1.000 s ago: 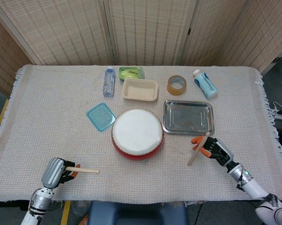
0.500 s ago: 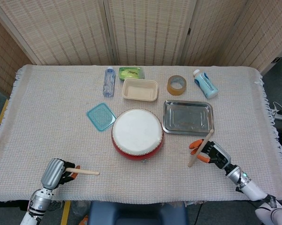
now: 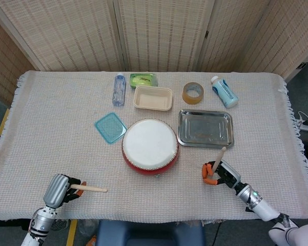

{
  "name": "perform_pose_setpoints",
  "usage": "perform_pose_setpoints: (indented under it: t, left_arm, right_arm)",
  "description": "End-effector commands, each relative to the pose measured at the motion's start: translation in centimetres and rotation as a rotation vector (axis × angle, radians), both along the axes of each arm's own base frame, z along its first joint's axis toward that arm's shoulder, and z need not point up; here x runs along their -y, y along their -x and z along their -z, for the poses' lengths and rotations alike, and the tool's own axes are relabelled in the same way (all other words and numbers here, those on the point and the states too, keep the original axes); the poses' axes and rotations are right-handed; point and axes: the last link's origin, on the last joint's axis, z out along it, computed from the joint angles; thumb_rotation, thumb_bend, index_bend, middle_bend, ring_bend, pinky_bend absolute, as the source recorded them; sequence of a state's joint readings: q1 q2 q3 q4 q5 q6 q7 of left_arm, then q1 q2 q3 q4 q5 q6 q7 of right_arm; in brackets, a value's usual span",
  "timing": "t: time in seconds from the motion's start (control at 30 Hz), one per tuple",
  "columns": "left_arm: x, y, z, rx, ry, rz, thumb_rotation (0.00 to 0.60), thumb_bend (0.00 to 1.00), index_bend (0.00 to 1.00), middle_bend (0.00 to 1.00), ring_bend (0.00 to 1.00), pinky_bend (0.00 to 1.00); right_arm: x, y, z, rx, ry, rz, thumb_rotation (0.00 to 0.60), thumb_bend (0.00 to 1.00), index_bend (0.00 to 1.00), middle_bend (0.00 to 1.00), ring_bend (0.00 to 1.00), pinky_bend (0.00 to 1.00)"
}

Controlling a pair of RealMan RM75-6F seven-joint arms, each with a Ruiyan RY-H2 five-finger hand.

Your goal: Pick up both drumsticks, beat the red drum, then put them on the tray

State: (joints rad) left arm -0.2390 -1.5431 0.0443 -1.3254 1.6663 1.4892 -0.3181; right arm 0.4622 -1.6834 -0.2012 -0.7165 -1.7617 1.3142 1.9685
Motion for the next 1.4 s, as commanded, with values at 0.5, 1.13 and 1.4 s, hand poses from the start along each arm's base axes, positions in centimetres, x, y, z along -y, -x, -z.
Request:
perform_pose_setpoints:
  t: [0.5,1.13,1.4]
  left_arm:
    - [-0.1,0.6,0.1,0.005,0.009,0.000,0.600,0.50,1.00,1.00,1.00,1.00]
    - [-0.3,1.7,0.4,0.005,0.009,-0.013,0.600,0.50,1.00,1.00,1.00,1.00]
    - [-0.6,2.0,0.0,-0.020,-0.001,0.006,0.600,0.50,1.00,1.00,1.00,1.00]
  right_arm:
    - [-0.6,-1.2,2.8,-0.116,0.017,-0.054,0.600,0.07,0.98,0.77,0.73,0.71]
    - [-0.6,-3.3,3.2,-0.297,0.161,-0.208,0.600,0.19,1.00,1.00,1.00,1.00]
    - [-0.5,-3.6,0.7,-0.580,0.218,-0.344,0.600,0.27,1.00,1.00,1.00,1.00]
